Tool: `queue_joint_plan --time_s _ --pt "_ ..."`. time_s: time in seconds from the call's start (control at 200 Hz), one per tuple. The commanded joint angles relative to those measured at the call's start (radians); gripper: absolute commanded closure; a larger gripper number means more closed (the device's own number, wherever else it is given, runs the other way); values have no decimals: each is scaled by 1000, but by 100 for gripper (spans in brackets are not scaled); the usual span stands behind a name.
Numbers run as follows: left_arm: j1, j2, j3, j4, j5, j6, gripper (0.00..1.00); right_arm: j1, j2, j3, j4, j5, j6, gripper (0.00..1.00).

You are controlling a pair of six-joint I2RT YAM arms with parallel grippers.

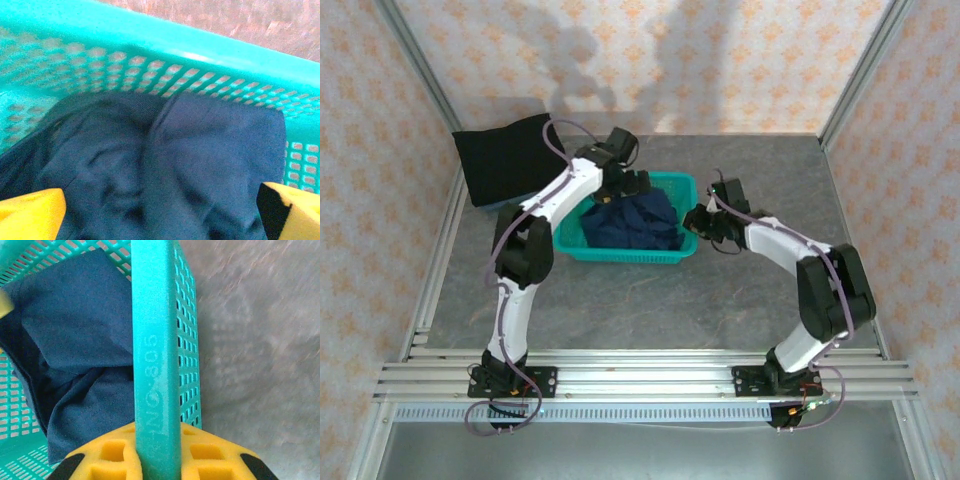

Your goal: Fold and stack the t-shirts

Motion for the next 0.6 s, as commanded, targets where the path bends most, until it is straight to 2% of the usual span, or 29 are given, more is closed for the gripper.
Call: queue_joint_plan --time_s 0.0,0.07,0.125,0.15,0.19,0.255,0.26,0.265,0.28,0.34,0.47,0.595 --pt "-23 51 4 -108 -96 -11 1 17 -70 -91 -9 45 57 100" --pt "-34 84 -2 -141 -138 -10 2 22 -99 -127 -3 57 70 100" --pt "-42 104 -9 -143 -135 -1 6 21 -111 -141 -3 62 79 100" --pt "-48 115 -8 -144 -125 3 12 21 -114 -142 -5 65 79 100" --pt "-54 131 -1 -148 -109 9 28 21 -120 -144 -9 74 85 100" --pt "-59 153 13 -155 -76 13 62 21 -128 -140 -4 87 94 100" --pt "-60 153 13 -155 -72 13 62 21 -128 -139 -4 88 95 100" --pt "-60 154 13 -154 -68 12 67 21 -127 -138 -4 89 95 100" --pt "-57 154 17 -153 -57 13 75 21 -127 -137 -3 90 99 100" --pt "-58 143 32 -146 -17 41 100 19 -126 -121 -8 105 106 100" --pt "-52 1 63 -90 32 35 100 -6 -130 -104 -32 172 165 100" --pt "-43 -181 171 -78 36 39 100 -80 -153 -128 -13 222 272 100"
